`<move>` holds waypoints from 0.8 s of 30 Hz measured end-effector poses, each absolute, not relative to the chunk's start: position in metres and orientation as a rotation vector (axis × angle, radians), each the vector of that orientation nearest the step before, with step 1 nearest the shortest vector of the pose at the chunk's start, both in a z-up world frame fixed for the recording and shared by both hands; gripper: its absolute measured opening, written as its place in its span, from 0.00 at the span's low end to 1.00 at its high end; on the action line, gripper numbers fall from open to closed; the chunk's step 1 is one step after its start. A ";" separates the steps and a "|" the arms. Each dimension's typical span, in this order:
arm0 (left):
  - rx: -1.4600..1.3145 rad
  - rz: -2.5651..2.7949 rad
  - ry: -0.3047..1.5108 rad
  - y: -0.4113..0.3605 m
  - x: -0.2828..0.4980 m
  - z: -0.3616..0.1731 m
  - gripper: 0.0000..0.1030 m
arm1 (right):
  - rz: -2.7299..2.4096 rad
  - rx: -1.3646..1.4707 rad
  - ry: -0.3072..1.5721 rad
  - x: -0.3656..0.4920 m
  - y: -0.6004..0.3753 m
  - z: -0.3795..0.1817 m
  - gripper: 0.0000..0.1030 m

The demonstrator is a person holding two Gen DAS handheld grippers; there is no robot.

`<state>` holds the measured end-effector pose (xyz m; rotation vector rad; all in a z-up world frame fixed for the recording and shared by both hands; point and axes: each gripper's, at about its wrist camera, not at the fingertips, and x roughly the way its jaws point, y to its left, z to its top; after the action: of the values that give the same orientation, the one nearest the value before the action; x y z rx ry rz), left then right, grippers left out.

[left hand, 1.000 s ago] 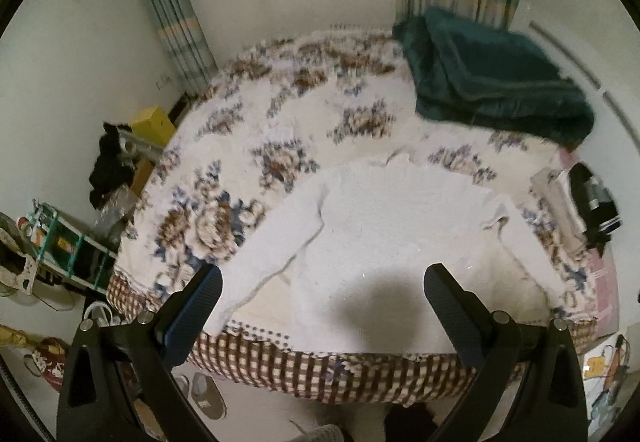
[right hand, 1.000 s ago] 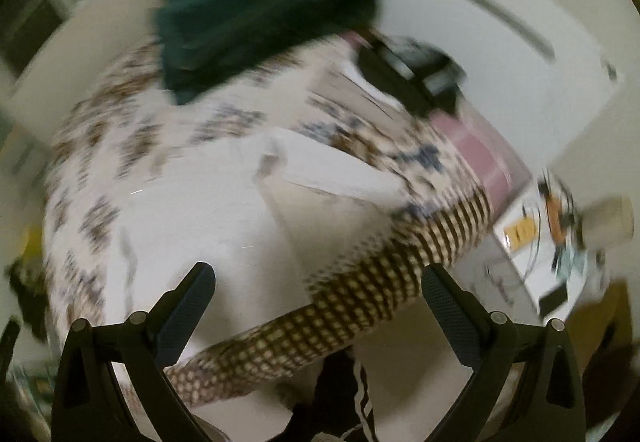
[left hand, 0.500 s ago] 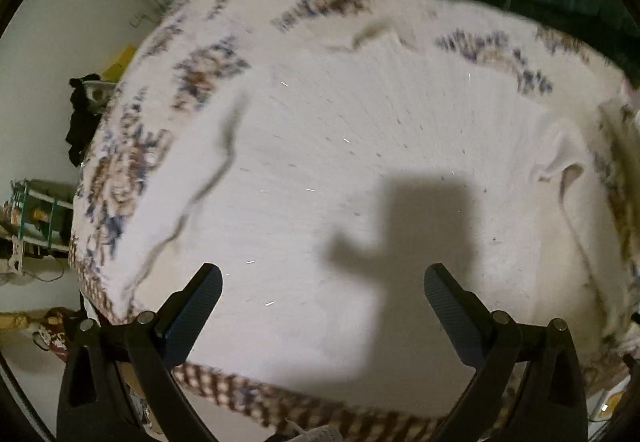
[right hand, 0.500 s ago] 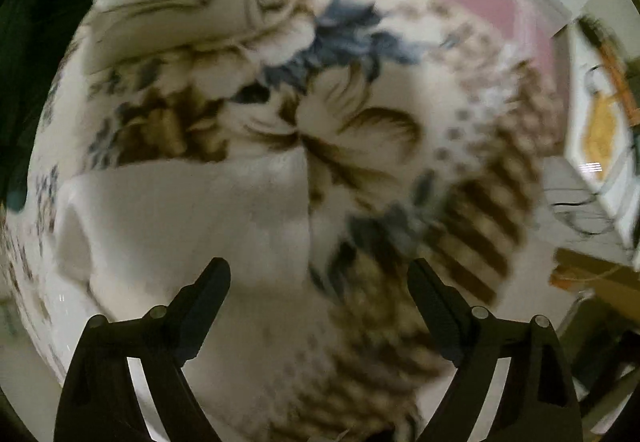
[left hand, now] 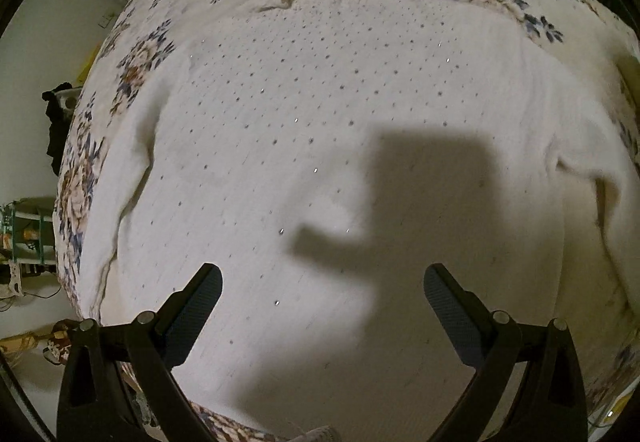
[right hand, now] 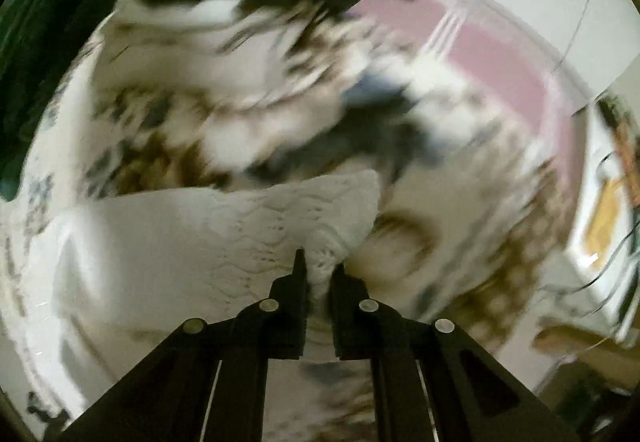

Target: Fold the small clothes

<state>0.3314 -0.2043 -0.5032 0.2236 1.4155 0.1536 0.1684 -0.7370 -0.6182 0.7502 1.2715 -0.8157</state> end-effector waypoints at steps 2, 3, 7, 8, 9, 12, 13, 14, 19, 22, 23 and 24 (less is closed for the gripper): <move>0.223 0.152 1.411 -0.205 0.336 -0.504 1.00 | -0.833 0.760 1.306 0.169 -0.758 -0.629 0.19; 0.222 0.152 1.411 -0.206 0.338 -0.504 1.00 | -0.814 0.821 1.316 0.167 -0.771 -0.639 0.27; 0.229 0.140 1.419 -0.207 0.341 -0.510 1.00 | -0.862 1.094 1.218 0.149 -0.791 -0.656 0.59; 0.225 0.136 1.425 -0.206 0.342 -0.513 1.00 | -0.873 1.156 1.186 0.143 -0.791 -0.662 0.66; 0.223 0.136 1.430 -0.206 0.341 -0.515 1.00 | -0.888 1.222 1.161 0.136 -0.791 -0.671 0.67; 0.213 0.143 1.453 -0.202 0.340 -0.523 1.00 | -0.888 1.448 1.108 0.126 -0.789 -0.714 0.67; 0.204 0.149 1.460 -0.200 0.340 -0.526 1.00 | -0.892 1.511 1.090 0.127 -0.786 -0.726 0.67; 0.193 0.154 1.467 -0.196 0.340 -0.528 1.00 | -0.893 1.559 1.051 0.130 -0.778 -0.727 0.67; 0.131 0.196 1.462 -0.165 0.339 -0.534 1.00 | -0.929 1.406 0.952 0.167 -0.760 -0.704 0.15; 0.072 0.244 1.460 -0.134 0.338 -0.534 1.00 | -0.848 1.114 1.013 0.229 -0.734 -0.659 0.14; 0.054 0.258 1.460 -0.125 0.337 -0.534 1.00 | -0.807 1.029 1.024 0.252 -0.719 -0.645 0.14; 0.034 0.276 1.459 -0.113 0.337 -0.533 1.00 | -0.768 0.950 1.040 0.276 -0.702 -0.629 0.14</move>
<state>0.3368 -0.1130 -0.5329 0.0343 1.4591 0.2758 0.2764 -0.7015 -0.6291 0.9496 1.0400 -0.7676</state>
